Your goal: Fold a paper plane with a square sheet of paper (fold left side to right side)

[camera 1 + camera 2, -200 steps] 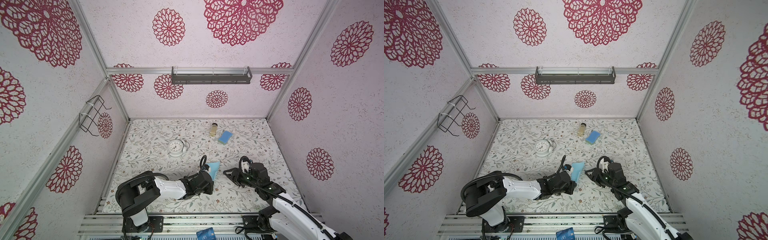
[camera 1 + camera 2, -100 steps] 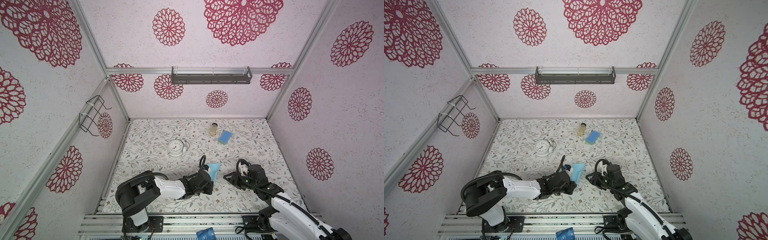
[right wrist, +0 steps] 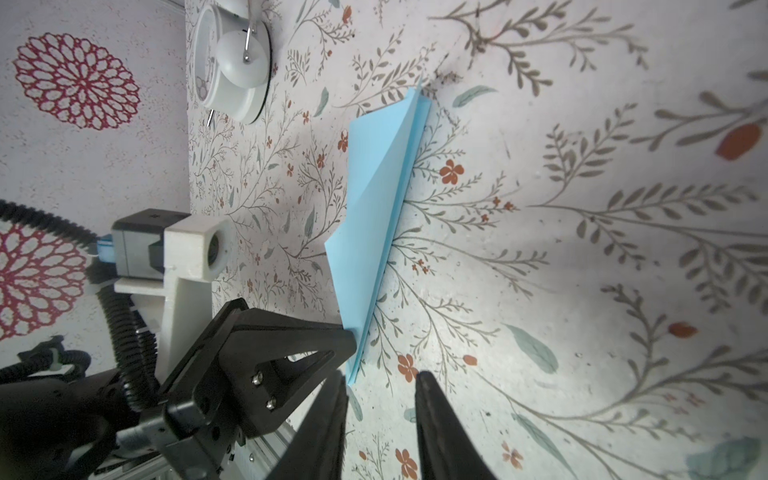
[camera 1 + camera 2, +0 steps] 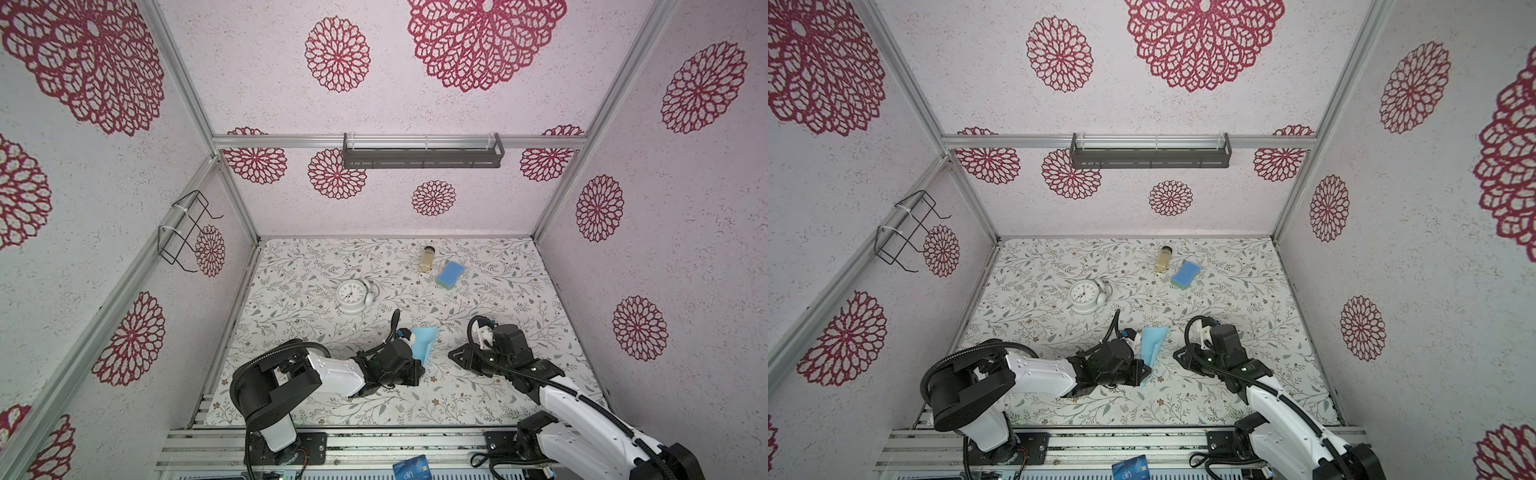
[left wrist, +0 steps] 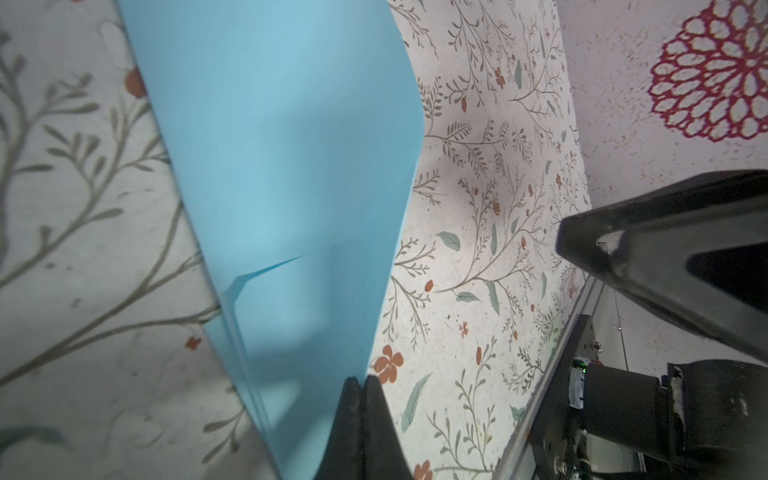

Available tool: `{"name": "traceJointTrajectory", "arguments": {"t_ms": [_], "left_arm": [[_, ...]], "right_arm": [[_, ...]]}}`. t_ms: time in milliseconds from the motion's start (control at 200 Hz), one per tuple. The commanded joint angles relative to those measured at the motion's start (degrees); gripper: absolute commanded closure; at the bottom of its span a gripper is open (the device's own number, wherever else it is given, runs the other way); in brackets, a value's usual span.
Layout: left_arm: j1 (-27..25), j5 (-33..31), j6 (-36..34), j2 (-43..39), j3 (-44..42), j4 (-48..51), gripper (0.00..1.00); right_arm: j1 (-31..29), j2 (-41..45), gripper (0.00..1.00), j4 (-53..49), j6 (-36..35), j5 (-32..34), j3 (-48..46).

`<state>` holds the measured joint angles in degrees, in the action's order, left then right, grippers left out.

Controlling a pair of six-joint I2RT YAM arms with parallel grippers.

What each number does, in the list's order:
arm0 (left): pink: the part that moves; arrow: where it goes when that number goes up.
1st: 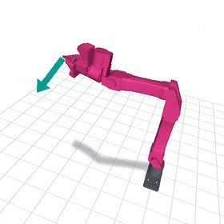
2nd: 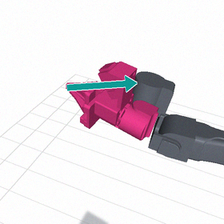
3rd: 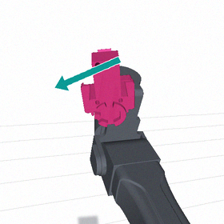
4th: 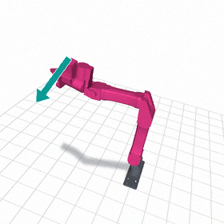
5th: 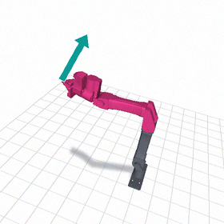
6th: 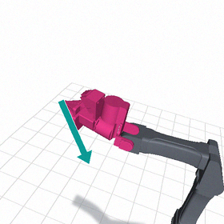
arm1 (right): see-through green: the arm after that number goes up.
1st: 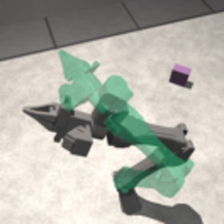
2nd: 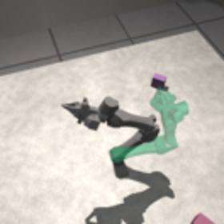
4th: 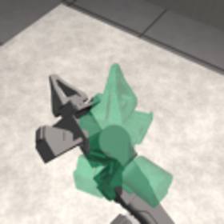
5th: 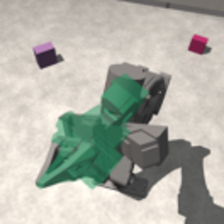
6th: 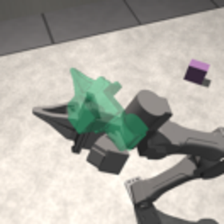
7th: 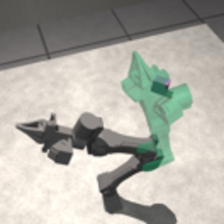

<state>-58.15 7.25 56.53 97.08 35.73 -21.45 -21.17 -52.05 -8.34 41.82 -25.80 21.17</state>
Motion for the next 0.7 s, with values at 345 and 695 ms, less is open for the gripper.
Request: {"name": "traceJointTrajectory", "arguments": {"t_ms": [345, 695], "left_arm": [[3.21, 8.84, 7.35, 1.5, -4.87, -14.54, 1.0], [5.5, 13.0, 10.75, 3.56, -7.34, -20.96, 1.0]], "right_arm": [[-2.15, -11.43, 0.82, 9.54, -1.61, -1.99, 3.64], [-6.4, -22.04, 0.98, 14.59, -2.25, -1.83, 8.09]]}}
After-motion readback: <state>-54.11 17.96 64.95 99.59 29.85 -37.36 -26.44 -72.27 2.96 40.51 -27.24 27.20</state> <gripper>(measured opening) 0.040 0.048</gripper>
